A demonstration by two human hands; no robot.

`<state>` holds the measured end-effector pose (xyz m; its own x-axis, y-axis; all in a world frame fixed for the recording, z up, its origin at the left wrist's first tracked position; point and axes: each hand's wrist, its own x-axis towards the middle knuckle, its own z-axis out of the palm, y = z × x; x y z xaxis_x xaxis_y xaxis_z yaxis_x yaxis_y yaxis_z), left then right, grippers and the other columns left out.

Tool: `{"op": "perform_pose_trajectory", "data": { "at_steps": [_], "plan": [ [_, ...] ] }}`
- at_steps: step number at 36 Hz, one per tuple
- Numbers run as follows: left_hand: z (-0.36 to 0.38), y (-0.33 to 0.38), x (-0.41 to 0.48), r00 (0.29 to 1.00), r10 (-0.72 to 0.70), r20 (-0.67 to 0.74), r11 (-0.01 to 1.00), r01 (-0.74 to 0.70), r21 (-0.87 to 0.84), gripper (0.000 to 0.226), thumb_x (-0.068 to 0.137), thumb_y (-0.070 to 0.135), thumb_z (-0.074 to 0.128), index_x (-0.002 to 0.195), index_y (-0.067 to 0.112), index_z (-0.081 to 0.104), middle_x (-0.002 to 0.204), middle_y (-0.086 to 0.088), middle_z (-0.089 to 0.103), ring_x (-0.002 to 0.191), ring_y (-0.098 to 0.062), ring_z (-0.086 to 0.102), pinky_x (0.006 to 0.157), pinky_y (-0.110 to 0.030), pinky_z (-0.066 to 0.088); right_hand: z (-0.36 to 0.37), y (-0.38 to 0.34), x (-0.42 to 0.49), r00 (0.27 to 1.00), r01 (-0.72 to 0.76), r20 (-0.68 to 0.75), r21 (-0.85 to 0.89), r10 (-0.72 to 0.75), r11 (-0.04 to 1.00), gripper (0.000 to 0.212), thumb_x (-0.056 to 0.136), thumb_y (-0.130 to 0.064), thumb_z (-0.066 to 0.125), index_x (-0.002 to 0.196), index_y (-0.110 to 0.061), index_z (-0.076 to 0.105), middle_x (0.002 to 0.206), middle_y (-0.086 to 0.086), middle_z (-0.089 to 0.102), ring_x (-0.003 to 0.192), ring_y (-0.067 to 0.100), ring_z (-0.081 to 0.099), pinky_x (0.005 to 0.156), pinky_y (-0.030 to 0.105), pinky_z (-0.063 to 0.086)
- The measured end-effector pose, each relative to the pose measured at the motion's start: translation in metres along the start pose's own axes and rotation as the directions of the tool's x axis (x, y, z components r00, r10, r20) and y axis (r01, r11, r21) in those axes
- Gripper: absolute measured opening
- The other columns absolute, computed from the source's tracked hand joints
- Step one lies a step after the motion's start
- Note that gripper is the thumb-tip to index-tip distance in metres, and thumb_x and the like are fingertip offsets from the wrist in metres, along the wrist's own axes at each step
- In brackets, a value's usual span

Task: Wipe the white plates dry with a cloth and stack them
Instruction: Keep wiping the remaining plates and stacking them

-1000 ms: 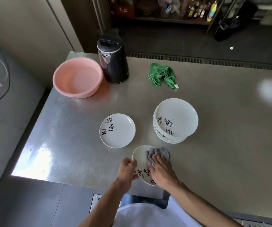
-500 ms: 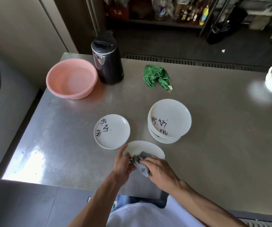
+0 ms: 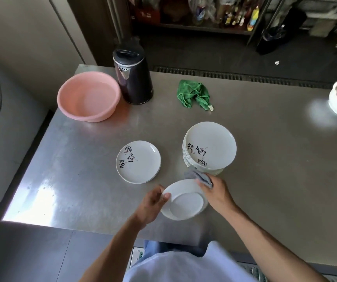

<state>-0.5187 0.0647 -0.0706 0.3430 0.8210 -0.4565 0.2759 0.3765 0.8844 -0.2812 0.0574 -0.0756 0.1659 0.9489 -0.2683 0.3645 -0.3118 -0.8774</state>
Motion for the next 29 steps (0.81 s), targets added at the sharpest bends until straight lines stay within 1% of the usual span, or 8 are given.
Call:
{"op": "perform_pose_trajectory", "data": {
  "at_steps": [5,9,12,15,19,21,24,29],
  "plan": [
    [0.003,-0.005,-0.005,0.991,-0.117,0.059,0.993,0.118,-0.021,0.017,0.107,0.016,0.052,0.092,0.007,0.048,0.082,-0.013,0.050,0.077,-0.021,0.045,0.061,-0.030,0.036,0.014,0.005,-0.017,0.994,-0.049,0.089,-0.123,0.061,0.991,0.039,0.103,-0.032,0.049,0.142,-0.034,0.052,0.130,-0.019,0.063,0.121,-0.002,0.056,0.101,0.017,0.042],
    [0.006,-0.019,-0.003,0.965,-0.262,-0.018,0.956,0.257,-0.139,0.025,0.107,0.025,0.053,0.100,0.000,0.052,0.088,-0.016,0.055,0.082,-0.025,0.052,0.071,-0.042,0.045,0.024,0.008,-0.029,0.994,-0.054,0.086,-0.143,0.067,0.988,0.046,0.105,-0.030,0.045,0.151,-0.035,0.040,0.145,-0.020,0.050,0.131,-0.005,0.046,0.103,0.006,0.031],
    [0.009,-0.028,-0.001,0.920,-0.382,-0.091,0.901,0.349,-0.259,0.019,0.107,0.027,0.052,0.097,0.012,0.054,0.089,-0.011,0.059,0.081,-0.023,0.059,0.072,-0.042,0.055,0.034,0.015,-0.034,0.972,0.002,0.230,-0.213,0.048,0.977,0.053,0.107,-0.026,0.041,0.157,-0.024,0.027,0.164,-0.006,0.022,0.151,0.004,0.014,0.122,0.022,0.014],
    [0.014,-0.031,0.003,0.892,-0.440,-0.106,0.861,0.385,-0.331,0.017,0.107,0.028,0.051,0.099,0.014,0.056,0.091,-0.008,0.063,0.080,-0.021,0.063,0.064,-0.036,0.058,0.048,0.023,-0.038,0.913,0.121,0.404,-0.418,0.065,0.900,0.058,0.108,-0.033,0.037,0.159,-0.017,0.014,0.167,0.003,-0.003,0.152,0.015,-0.011,0.121,0.025,-0.008],
    [0.021,-0.026,0.009,0.873,-0.478,-0.097,0.828,0.411,-0.381,0.020,0.109,0.028,0.048,0.105,0.011,0.058,0.093,-0.010,0.067,0.082,-0.022,0.065,0.060,-0.032,0.057,0.056,0.027,-0.046,0.877,0.336,0.479,-0.549,-0.041,0.765,0.062,0.107,-0.042,0.032,0.160,-0.018,0.010,0.167,0.000,-0.007,0.154,0.020,-0.009,0.123,0.031,-0.008],
    [0.020,-0.024,0.012,0.868,-0.486,-0.102,0.819,0.411,-0.400,0.020,0.109,0.026,0.046,0.102,0.011,0.058,0.086,-0.009,0.067,0.077,-0.020,0.065,0.058,-0.028,0.055,0.054,0.030,-0.052,0.806,0.497,0.570,-0.506,-0.160,0.705,0.062,0.107,-0.043,0.030,0.160,-0.018,0.010,0.167,-0.003,-0.007,0.153,0.013,-0.012,0.124,0.030,-0.007],
    [0.016,-0.023,0.018,0.853,-0.506,-0.125,0.808,0.418,-0.416,0.020,0.109,0.024,0.045,0.104,0.009,0.056,0.090,-0.013,0.065,0.081,-0.025,0.063,0.065,-0.032,0.056,0.043,0.037,-0.059,0.752,0.565,0.628,-0.456,-0.201,0.687,0.062,0.106,-0.047,0.025,0.159,-0.019,0.014,0.165,-0.010,-0.007,0.151,0.005,-0.014,0.122,0.024,-0.009],
    [0.011,-0.027,0.015,0.870,-0.480,-0.109,0.809,0.391,-0.440,0.018,0.109,0.026,0.046,0.110,0.009,0.053,0.103,-0.016,0.057,0.094,-0.027,0.057,0.071,-0.036,0.054,0.031,0.049,-0.056,0.862,0.442,0.489,-0.596,-0.135,0.671,0.064,0.105,-0.042,0.035,0.158,-0.012,0.016,0.163,-0.002,-0.006,0.154,0.021,-0.005,0.121,0.023,-0.009]
  ]
}}
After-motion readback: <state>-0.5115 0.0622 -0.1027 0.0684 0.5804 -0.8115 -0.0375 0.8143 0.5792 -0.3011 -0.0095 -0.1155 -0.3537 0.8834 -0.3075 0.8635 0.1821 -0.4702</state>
